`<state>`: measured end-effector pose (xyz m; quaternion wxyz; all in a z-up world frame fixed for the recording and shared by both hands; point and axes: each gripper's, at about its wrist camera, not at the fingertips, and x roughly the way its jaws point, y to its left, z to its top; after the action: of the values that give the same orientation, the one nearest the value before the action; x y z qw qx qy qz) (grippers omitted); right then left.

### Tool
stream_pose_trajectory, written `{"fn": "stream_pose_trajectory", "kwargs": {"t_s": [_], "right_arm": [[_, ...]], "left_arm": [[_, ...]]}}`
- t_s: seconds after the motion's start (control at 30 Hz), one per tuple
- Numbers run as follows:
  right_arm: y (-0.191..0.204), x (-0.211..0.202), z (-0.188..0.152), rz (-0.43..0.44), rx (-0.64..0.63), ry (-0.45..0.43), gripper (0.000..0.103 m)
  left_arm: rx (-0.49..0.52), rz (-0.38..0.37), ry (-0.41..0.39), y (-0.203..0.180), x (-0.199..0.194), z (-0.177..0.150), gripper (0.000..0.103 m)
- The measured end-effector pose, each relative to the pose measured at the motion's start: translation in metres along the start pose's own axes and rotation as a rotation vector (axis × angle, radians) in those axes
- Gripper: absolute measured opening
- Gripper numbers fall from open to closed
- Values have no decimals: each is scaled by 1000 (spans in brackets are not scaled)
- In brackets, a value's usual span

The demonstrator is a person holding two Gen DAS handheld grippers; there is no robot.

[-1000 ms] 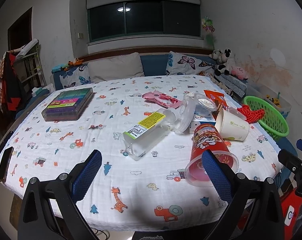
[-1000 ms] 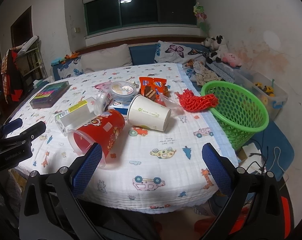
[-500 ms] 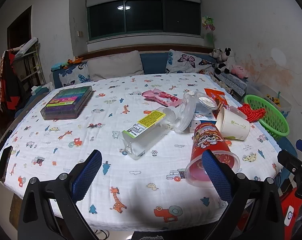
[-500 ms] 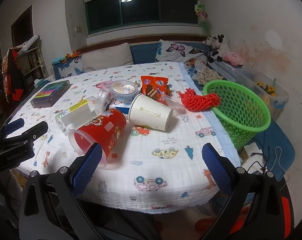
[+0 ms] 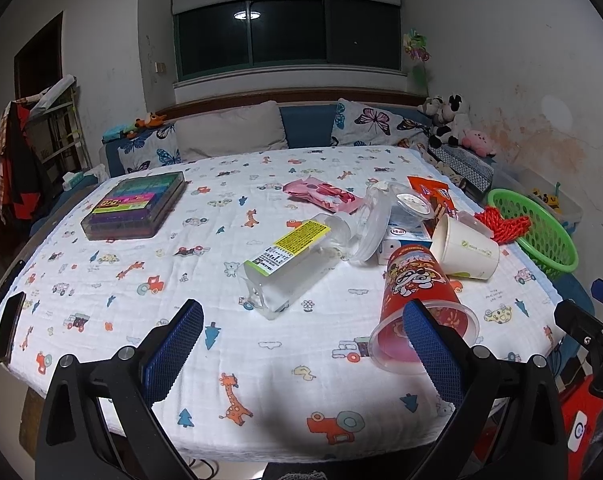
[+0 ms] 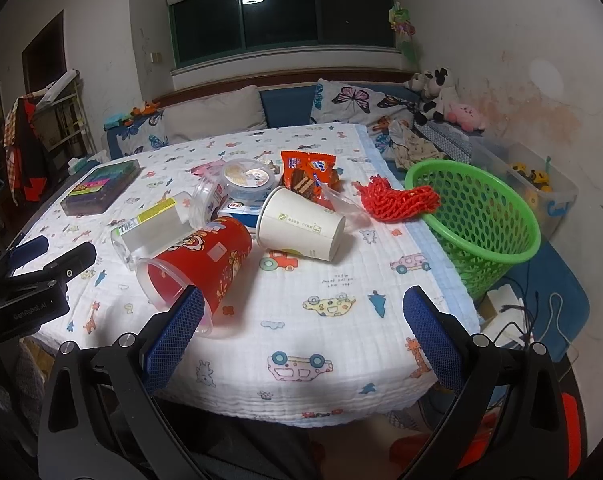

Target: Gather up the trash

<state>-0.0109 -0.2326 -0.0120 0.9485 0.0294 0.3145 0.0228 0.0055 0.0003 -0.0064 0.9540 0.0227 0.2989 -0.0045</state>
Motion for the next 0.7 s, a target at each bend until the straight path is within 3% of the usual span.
{"fn": "stream_pose_trajectory", "kwargs": {"t_s": [0.7], "right_arm": [[0,1,0,4,1,6,99]], "left_arm": [[-2,-3,9,3,0,2,97]]}}
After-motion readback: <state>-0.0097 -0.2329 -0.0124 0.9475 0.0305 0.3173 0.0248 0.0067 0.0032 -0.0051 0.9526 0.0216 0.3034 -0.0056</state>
